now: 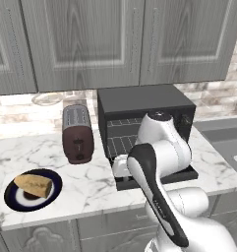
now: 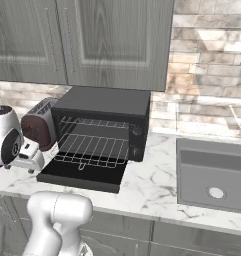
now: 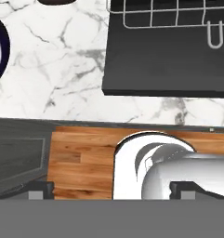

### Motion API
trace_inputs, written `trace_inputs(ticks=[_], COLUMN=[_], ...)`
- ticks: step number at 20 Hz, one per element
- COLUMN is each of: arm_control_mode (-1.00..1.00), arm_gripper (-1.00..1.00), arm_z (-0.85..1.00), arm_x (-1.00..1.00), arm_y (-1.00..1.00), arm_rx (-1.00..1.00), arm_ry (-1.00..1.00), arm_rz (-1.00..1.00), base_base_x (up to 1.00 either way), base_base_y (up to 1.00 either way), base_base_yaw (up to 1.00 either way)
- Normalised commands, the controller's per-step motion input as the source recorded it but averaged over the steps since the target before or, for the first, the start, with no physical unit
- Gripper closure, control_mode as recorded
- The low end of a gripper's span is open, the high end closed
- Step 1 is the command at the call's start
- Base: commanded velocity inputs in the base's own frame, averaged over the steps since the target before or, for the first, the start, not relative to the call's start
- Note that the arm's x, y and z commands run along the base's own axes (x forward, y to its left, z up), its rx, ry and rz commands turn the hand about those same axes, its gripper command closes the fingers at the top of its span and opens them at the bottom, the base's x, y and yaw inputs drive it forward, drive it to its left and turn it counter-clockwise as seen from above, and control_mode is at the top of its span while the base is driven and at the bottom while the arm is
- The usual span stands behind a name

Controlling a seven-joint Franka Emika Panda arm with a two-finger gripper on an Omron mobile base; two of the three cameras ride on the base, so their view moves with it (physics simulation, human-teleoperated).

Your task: Pull the toaster oven rack outwards. Pick up the baguette from the plate and place it on the toaster oven rack. Close the toaster oven door fully and set the temperature to the lowest setting.

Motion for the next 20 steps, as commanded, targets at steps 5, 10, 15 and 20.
trace_inputs(ticks=[5, 10, 15, 20], arm_control_mode=[-1.0, -1.0, -1.0, -1.0], arm_gripper=[-1.0, -1.0, -1.0, -1.0], arm_z=[0.05, 0.0, 0.0, 0.01], arm_x=[-0.14, 0.0, 0.0, 0.0], arm_y=[0.62, 0.62, 0.64, 0.61], arm_rx=[-0.02, -0.01, -0.01, -0.01], arm_ry=[0.06, 0.08, 0.06, 0.04], arm_rz=[0.02, 0.03, 0.02, 0.05], base_base_x=[0.0, 0.0, 0.0, 0.0], base_base_y=[0.0, 0.0, 0.0, 0.0], base_base_yaw=[0.0, 0.0, 0.0, 0.0])
